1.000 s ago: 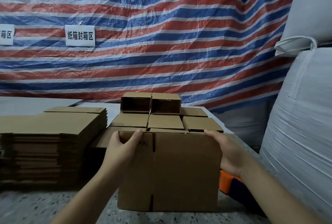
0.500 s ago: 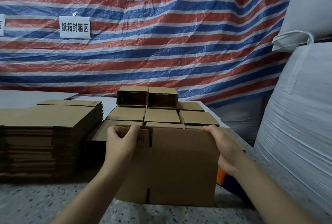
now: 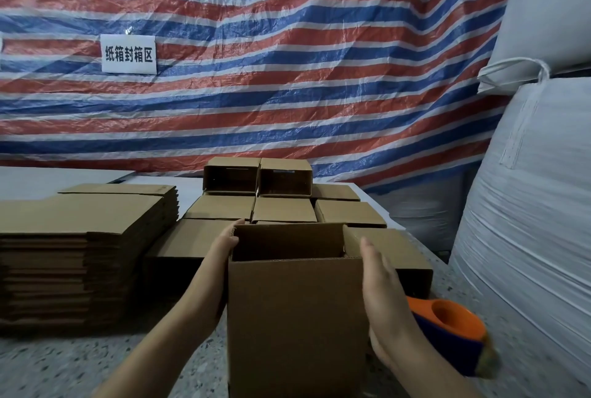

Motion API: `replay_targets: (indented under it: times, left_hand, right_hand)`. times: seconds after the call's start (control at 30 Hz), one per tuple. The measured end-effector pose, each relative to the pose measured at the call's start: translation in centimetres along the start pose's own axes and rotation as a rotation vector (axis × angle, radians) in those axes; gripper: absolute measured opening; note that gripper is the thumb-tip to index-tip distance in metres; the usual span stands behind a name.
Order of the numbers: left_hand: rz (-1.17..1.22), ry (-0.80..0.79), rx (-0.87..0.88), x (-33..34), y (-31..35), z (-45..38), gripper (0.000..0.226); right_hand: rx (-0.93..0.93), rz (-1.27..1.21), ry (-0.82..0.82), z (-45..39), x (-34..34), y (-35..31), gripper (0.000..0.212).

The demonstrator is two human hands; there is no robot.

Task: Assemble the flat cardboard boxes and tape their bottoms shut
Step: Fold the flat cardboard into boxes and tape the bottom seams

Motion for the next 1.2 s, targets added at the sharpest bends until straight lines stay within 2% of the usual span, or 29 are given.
replay_targets:
  times: [0.07, 0.17, 0.27, 0.33, 0.53, 0.67, 0.87, 0.93, 0.97, 1.0, 1.07, 1.13, 1.2]
  left_hand:
    - [0.0, -0.001, 0.005, 0.0, -0.1, -0.1, 0.032]
    - [0.011, -0.002, -0.021, 0.0, 0.2, -0.2, 0.034]
    - [0.005, -0.014, -0.049, 0.1, -0.1, 0.0, 0.039]
    - [0.021, -0.033, -0.048, 0.1, -0.2, 0.1, 0.039]
    - [0.116, -0.05, -0.084, 0.1, 1.0, 0.4, 0.041]
    - [0.145, -0.097, -0.058, -0.1, 1.4, 0.7, 0.042]
    - [0.111, -0.043, -0.042, 0.1, 0.8, 0.9, 0.034]
    - [0.107, -0.138, -0.018, 0.0, 0.7, 1.7, 0.032]
    - [0.087, -0.158, -0.028, 0.2, 0.6, 2.0, 0.034]
    - [0.066, -0.16, -0.067, 0.4, 0.1, 1.9, 0.046]
    - [0.155, -0.071, -0.191, 0.5, -0.9, 1.4, 0.065]
    - [0.221, 0.011, -0.205, 0.1, -1.8, 1.6, 0.067]
    - [0.245, 0.02, -0.178, 0.2, -1.8, 1.3, 0.064]
  right_hand:
    - [0.114, -0.135, -0.003, -0.4, -0.7, 0.4, 0.069]
    - [0.223, -0.275, 0.066, -1.3, -2.5, 0.5, 0.051]
    - [0.212, -0.208, -0.104, -0.9, -3.0, 0.8, 0.049]
    - [0.187, -0.166, -0.103, -1.7, -2.5, 1.1, 0.053]
    - [0.193, -0.333, -0.269, -1.5, -0.9, 2.6, 0.06]
    - [0.217, -0.422, -0.231, -1.6, -0.4, 2.4, 0.068]
    - [0.289, -0.535, -0.126, -1.8, -0.6, 4.0, 0.061]
    - [0.308, -0.538, -0.113, -1.9, -0.8, 4.0, 0.062]
    - [0.318, -0.536, -0.105, -2.0, -0.9, 4.0, 0.064]
    - [0.327, -0.533, -0.102, -2.0, -1.0, 4.0, 0.066]
    - [0.33, -0.533, -0.092, -2.0, -1.2, 4.1, 0.067]
    - [0.311, -0.545, -0.069, -1.9, -1.3, 4.1, 0.066]
    - [0.311, -0.56, -0.042, -1.9, -1.3, 4.3, 0.071]
Point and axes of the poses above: each hand's wrist, its own z-axis away from the middle knuckle, its own x-axis out of the palm, y = z × x, the point moved 5 cm from there along -z, towards the middle knuckle, and after that the axes turned 12 degrees about -z, right-handed, at the moved point
